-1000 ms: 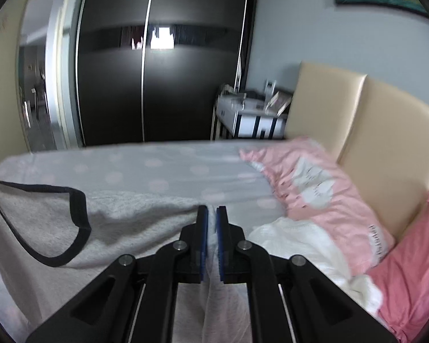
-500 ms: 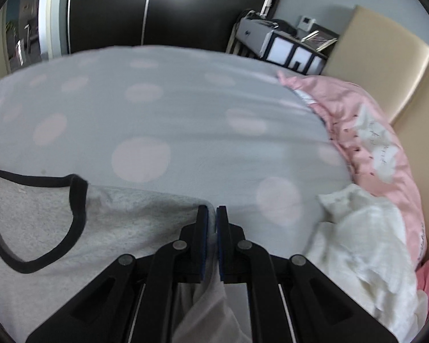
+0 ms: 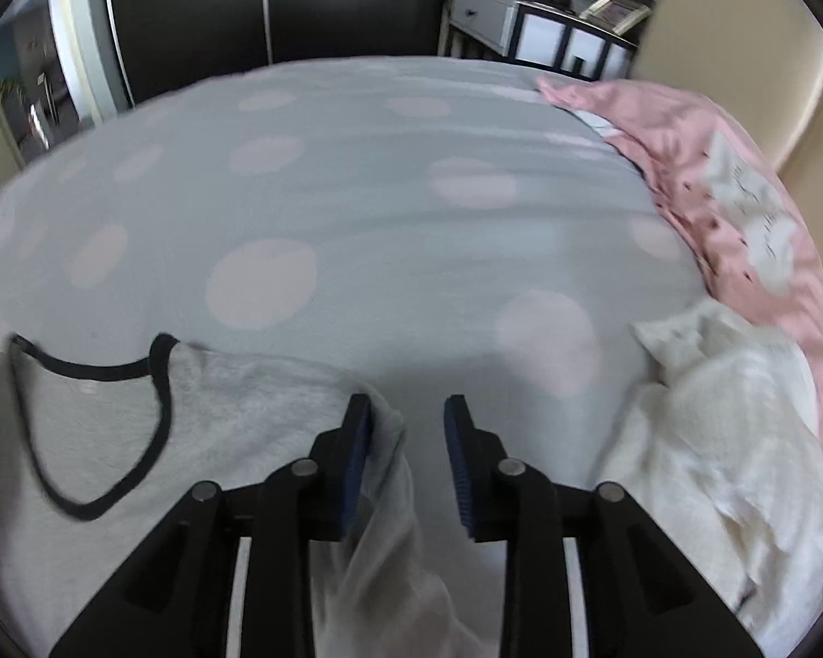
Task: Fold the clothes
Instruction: 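Lower the grey shirt flat onto the bed and open both tools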
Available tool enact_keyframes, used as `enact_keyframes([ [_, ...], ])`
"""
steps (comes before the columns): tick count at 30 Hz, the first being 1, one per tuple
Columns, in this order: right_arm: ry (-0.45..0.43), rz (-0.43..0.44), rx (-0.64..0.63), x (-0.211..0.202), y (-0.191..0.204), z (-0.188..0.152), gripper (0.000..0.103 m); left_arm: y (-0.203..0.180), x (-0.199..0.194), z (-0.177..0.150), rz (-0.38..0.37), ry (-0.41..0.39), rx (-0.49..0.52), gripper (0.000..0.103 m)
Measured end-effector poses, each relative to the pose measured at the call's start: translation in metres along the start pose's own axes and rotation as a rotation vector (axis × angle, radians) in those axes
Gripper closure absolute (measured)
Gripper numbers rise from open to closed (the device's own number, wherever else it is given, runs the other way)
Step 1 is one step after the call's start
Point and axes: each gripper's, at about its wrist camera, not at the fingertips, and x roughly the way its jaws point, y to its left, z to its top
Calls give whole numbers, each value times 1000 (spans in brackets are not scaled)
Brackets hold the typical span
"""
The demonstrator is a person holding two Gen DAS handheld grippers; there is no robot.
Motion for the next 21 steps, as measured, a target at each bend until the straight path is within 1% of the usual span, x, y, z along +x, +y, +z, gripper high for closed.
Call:
enact_keyframes([
  [2, 2, 14, 16, -22, -12, -8, 73, 8, -25, -18, 12, -4, -13, 49],
  [3, 10, 23, 28, -32, -17, -18, 73, 11, -38, -27, 19, -6, -20, 49],
  [6, 54, 53, 71, -60, -25, -63, 73, 22, -76, -59, 43, -8, -27, 49],
  [8, 83, 73, 100, -79, -31, -93, 73, 28, -92, -78, 50, -1, -25, 49],
  [14, 171, 132, 187, -134, -49, -183, 73, 41, -123, -140, 30, 27, -71, 49],
  [18, 190, 149, 179, -144, -40, -213, 73, 42, -133, -175, 56, 28, -86, 49],
  [21, 200, 159, 168, -148, -31, -234, 73, 42, -139, -185, 69, 23, -86, 49],
])
